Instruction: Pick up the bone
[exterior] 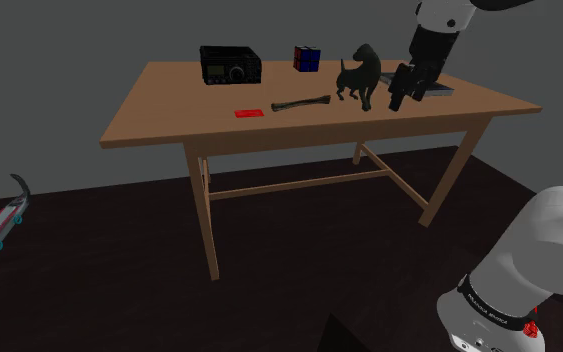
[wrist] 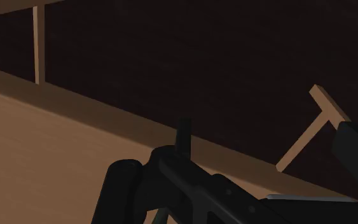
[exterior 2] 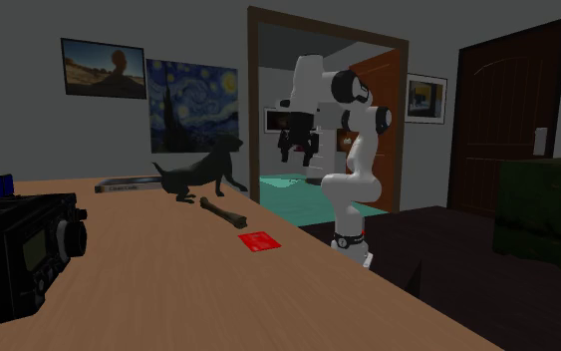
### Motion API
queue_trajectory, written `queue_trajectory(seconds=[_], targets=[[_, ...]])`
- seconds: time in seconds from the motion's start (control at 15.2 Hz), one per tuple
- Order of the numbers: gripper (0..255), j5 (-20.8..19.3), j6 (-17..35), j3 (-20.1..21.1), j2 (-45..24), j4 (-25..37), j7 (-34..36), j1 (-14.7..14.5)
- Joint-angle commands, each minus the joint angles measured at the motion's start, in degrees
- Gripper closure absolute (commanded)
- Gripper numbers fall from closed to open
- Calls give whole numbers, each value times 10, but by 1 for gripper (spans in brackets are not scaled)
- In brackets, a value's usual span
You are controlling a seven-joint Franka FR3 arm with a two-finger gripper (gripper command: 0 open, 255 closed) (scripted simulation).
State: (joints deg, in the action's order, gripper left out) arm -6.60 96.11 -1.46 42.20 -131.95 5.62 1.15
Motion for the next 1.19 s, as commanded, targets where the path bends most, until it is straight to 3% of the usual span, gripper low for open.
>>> queue_trajectory(seconds=[0.0, 0.53, 1.12], targets=[[0, 0, 0, 0, 0, 0, 0, 0], [0, -5, 34, -111, -181, 134, -281, -57], [0, 68, 4, -175, -423, 363, -591, -98]])
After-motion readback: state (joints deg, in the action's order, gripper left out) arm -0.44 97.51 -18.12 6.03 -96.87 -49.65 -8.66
